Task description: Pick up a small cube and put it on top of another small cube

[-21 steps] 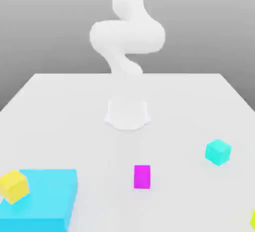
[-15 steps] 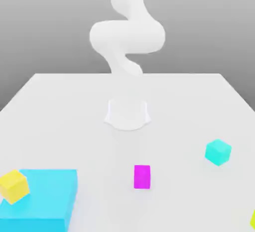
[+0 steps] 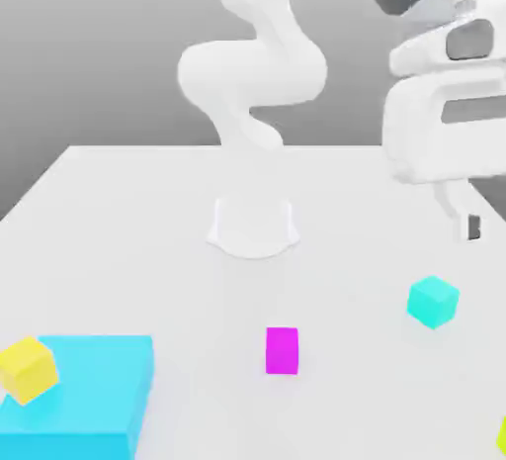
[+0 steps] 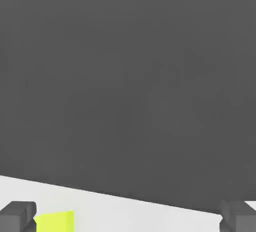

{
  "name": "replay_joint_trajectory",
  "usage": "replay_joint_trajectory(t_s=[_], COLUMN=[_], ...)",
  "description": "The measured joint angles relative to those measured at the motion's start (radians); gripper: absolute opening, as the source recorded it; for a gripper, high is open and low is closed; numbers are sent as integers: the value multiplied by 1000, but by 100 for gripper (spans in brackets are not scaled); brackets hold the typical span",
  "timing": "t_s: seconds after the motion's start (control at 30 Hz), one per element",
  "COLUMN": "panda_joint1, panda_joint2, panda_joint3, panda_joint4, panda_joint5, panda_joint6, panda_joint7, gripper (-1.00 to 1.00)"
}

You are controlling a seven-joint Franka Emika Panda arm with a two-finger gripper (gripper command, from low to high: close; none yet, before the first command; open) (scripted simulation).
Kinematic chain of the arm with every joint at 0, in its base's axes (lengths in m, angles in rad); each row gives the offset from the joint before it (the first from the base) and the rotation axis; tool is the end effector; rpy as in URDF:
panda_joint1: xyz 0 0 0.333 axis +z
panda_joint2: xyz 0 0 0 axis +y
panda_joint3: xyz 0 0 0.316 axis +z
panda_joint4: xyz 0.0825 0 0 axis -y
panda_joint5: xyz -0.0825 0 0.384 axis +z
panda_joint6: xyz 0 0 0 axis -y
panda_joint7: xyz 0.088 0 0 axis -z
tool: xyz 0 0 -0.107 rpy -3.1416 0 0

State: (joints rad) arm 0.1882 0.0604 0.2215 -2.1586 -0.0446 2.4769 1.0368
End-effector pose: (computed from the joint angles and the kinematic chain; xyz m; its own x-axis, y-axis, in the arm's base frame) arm 0.5229 0.2261 0.3972 0.8083 -0.5695 0.1497 -0.5371 -0.8172 -0.2092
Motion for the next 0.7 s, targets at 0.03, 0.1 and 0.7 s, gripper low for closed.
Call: replay_joint_trajectory(t_s=[0.03, 0.1, 0.7], panda_joint1=[12, 36, 210], panda_joint2=[37, 112, 566], panda_joint3=[2, 5, -47], panda_joint4=[6, 18, 106], panda_joint5=[-13, -38, -176], panda_joint6=[7, 21, 187], panda_joint7=[17, 52, 219], gripper=[0, 0, -100])
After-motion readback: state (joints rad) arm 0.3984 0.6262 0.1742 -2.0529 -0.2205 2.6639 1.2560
